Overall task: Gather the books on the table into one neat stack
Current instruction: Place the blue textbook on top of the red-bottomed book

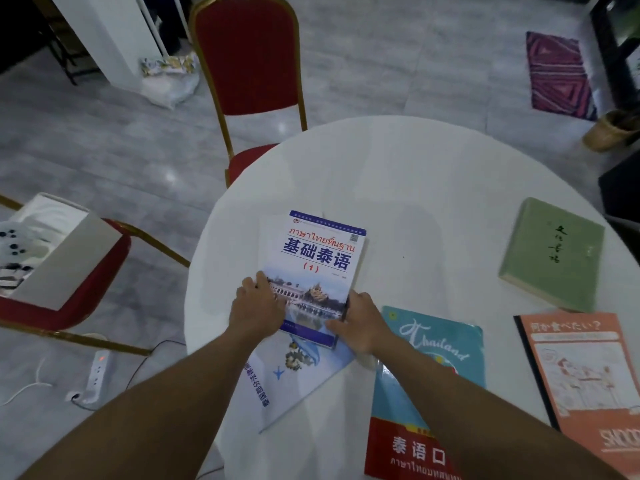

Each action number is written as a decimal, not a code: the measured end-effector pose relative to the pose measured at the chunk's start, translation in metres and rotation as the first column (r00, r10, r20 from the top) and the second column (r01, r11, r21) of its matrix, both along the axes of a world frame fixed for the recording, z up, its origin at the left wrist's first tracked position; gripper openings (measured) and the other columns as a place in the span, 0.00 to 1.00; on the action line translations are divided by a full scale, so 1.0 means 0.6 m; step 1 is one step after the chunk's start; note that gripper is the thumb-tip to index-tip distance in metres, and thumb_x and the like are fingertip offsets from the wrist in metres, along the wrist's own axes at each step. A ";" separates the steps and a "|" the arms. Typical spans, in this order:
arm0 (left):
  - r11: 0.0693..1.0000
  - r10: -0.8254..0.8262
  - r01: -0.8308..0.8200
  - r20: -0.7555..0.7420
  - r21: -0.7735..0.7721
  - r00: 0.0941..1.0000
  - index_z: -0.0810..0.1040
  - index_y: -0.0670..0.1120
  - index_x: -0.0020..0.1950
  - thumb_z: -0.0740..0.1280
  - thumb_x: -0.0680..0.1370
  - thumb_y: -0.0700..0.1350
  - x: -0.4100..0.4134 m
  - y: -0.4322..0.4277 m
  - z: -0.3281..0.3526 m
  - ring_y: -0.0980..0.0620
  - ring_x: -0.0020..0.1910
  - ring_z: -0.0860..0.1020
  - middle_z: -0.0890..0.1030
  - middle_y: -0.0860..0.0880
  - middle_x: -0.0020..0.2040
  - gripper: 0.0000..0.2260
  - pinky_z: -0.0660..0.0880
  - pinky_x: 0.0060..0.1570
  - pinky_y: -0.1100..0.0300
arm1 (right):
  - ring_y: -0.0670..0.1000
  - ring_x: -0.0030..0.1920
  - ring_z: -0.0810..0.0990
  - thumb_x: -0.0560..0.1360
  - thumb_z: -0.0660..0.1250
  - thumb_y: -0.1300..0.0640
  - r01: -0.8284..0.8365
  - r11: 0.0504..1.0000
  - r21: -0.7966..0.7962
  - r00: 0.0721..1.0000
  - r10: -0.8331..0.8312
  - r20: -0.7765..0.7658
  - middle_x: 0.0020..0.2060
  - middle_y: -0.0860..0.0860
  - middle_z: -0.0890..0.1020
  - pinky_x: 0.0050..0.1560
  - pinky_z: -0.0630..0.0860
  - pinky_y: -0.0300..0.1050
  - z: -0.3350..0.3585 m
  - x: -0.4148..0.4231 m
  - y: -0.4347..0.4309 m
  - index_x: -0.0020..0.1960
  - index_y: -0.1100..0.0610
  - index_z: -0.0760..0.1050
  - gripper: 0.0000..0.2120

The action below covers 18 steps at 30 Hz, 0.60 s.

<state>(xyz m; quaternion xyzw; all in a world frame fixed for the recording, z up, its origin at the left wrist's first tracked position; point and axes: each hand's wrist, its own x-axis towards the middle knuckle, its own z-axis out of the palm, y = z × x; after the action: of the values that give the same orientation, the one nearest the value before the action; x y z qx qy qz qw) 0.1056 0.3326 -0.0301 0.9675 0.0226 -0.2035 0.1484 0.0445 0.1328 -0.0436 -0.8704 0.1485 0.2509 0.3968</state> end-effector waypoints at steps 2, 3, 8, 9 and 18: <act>1.000 0.009 -0.009 -0.008 0.001 1.000 0.58 0.43 0.72 0.65 0.76 0.55 0.009 0.003 -0.009 0.39 0.61 0.71 0.70 0.38 0.64 0.31 0.72 0.59 0.47 | 0.57 0.63 0.77 0.75 0.73 0.55 0.054 0.998 -0.031 0.999 -0.054 -0.002 0.64 0.57 0.75 0.66 0.75 0.52 -0.005 0.003 0.011 0.69 0.57 0.71 0.24; 0.999 0.028 -0.028 -0.014 -0.019 1.000 0.57 0.43 0.73 0.67 0.75 0.55 0.014 0.004 -0.010 0.38 0.61 0.71 0.69 0.37 0.63 0.33 0.72 0.59 0.46 | 0.58 0.63 0.76 0.75 0.72 0.57 0.080 0.995 -0.051 0.997 -0.081 -0.010 0.63 0.57 0.73 0.65 0.75 0.52 -0.005 0.004 0.015 0.68 0.57 0.70 0.23; 0.972 0.107 -0.112 -0.039 -0.205 0.994 0.57 0.45 0.72 0.72 0.72 0.52 0.026 0.010 0.009 0.37 0.57 0.76 0.68 0.39 0.61 0.35 0.73 0.50 0.52 | 0.59 0.61 0.79 0.74 0.70 0.61 0.123 0.991 -0.044 0.991 -0.125 -0.049 0.63 0.58 0.79 0.62 0.78 0.51 0.000 0.012 0.020 0.65 0.59 0.72 0.20; 0.977 0.108 -0.107 -0.006 -0.185 0.994 0.60 0.45 0.68 0.72 0.72 0.52 0.026 0.008 0.016 0.39 0.55 0.77 0.67 0.40 0.61 0.32 0.74 0.47 0.53 | 0.59 0.60 0.80 0.74 0.70 0.61 0.124 0.991 -0.044 0.990 -0.127 -0.056 0.61 0.59 0.80 0.58 0.78 0.49 0.004 0.012 0.018 0.64 0.60 0.72 0.19; 0.900 0.179 -0.210 -0.113 -0.382 0.977 0.67 0.47 0.61 0.70 0.73 0.44 0.012 -0.031 0.052 0.43 0.53 0.79 0.77 0.44 0.56 0.19 0.80 0.52 0.48 | 0.53 0.53 0.81 0.77 0.71 0.57 0.117 0.993 0.029 0.988 -0.113 -0.109 0.52 0.53 0.83 0.52 0.79 0.50 0.032 -0.027 0.005 0.53 0.54 0.73 0.08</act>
<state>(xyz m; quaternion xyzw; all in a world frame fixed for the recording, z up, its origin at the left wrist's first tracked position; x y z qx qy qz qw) 0.1127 0.3138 0.0010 0.9027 0.0835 -0.2243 0.3576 0.0283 0.1355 -0.0245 -0.8386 0.2151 0.2766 0.4172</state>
